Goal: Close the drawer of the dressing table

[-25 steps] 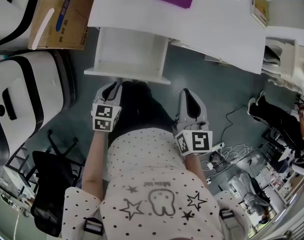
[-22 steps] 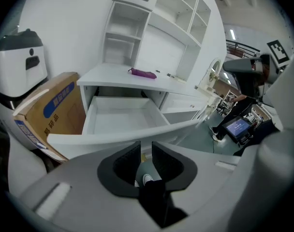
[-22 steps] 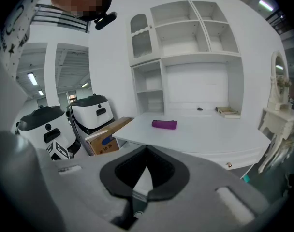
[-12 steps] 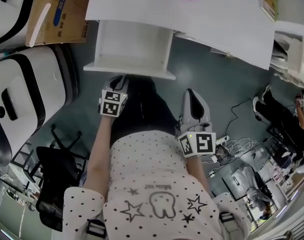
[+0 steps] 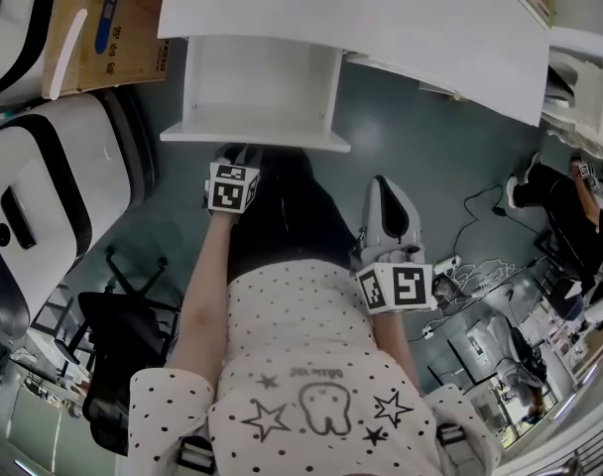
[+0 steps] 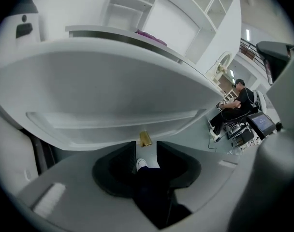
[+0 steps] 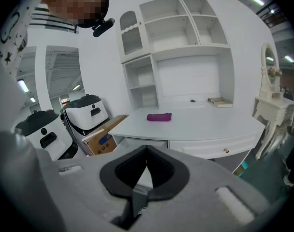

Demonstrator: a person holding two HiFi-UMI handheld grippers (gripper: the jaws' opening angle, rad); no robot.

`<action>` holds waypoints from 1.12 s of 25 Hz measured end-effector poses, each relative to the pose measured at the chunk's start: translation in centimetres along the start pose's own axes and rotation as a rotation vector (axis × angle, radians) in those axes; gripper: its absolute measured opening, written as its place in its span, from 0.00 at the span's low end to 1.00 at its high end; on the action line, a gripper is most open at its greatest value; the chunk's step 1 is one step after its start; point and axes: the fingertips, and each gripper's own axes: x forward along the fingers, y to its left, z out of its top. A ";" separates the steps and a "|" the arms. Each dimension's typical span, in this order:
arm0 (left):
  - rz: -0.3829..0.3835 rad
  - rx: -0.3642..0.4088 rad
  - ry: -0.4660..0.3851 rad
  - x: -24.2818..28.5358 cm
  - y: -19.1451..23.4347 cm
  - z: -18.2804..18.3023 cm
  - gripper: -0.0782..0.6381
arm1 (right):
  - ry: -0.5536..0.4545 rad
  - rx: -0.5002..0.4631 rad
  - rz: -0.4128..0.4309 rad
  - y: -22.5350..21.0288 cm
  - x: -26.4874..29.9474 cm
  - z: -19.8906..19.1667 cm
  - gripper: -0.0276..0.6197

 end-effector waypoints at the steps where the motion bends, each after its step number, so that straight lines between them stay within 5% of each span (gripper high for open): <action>1: 0.010 -0.001 0.001 0.2 0.2 0.0 0.30 | 0.002 0.002 -0.001 0.1 0.0 -0.1 0.05; 17: -0.022 -0.043 0.048 2.2 -0.3 0.1 0.30 | 0.008 -0.008 -0.033 -0.4 -0.1 -0.1 0.05; 28: 0.025 -0.038 0.061 2.3 0.2 0.2 0.23 | -0.003 -0.009 -0.071 -1.0 -0.1 0.4 0.05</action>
